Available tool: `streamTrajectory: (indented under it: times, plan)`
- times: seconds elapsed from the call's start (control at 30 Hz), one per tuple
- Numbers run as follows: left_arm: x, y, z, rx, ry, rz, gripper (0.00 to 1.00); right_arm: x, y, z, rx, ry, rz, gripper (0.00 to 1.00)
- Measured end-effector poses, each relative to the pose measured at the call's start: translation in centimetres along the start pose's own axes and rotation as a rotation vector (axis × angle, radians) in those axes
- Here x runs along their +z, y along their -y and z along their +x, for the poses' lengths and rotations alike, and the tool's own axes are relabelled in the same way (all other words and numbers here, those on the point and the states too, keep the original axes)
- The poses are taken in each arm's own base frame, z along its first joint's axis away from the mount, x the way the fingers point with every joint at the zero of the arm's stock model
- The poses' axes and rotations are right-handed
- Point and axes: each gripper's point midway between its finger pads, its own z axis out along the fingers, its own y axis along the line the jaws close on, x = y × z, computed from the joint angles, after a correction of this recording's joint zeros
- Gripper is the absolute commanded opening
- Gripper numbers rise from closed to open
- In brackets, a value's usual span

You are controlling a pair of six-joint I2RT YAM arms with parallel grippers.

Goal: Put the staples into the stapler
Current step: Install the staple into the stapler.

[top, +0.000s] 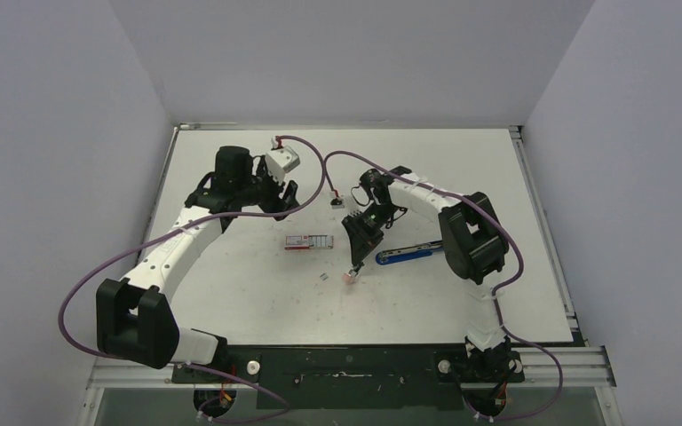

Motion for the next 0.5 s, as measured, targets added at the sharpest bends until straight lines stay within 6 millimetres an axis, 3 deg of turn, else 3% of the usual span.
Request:
streamTrajectory:
  times: [0.5]
  plan:
    - [-0.1,-0.2,0.1,-0.008,0.003,0.002,0.6,0.0,1.3,0.0,0.029,-0.006,-0.01,0.05]
